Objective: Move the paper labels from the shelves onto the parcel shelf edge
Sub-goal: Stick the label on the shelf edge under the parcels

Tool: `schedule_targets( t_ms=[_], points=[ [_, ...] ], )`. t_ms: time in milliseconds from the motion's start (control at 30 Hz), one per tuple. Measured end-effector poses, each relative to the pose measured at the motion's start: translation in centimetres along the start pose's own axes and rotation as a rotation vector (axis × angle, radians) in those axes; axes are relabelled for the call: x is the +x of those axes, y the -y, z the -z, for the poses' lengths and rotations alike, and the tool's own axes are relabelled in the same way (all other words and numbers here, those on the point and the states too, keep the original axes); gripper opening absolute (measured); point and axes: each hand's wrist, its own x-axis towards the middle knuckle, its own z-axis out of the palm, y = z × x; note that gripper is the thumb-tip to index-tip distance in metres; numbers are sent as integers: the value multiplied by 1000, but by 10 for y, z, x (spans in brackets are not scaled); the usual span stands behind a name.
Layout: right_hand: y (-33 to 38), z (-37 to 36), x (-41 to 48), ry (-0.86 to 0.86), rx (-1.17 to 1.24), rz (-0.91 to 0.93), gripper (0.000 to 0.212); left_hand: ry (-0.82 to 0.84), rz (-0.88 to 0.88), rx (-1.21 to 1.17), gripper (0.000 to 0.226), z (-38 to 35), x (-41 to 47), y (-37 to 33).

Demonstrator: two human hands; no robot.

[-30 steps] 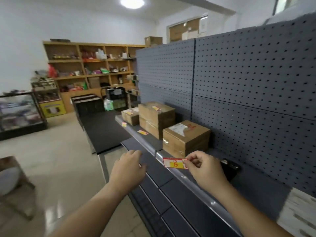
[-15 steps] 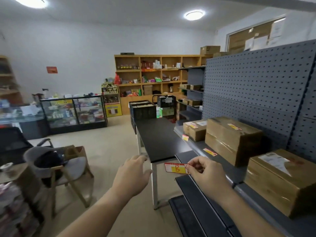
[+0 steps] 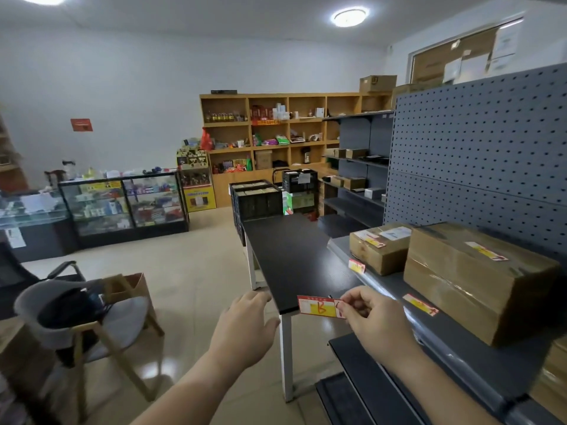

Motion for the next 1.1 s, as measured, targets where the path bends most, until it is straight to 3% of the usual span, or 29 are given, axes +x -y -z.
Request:
schedule_targets(
  t_ms=[433,767,1100],
  points=[
    [-105,24,151,-234,-64,-143,8,73,-247,-15,39,-94,220,-40],
    [-153,57,145,-535,-285,-412,11,319,-656,-208,34,-187,301,-107],
    [-132,12,116,-816,-461,-707,10,487,-1078,-307,32,-255,326,-122]
  ],
)
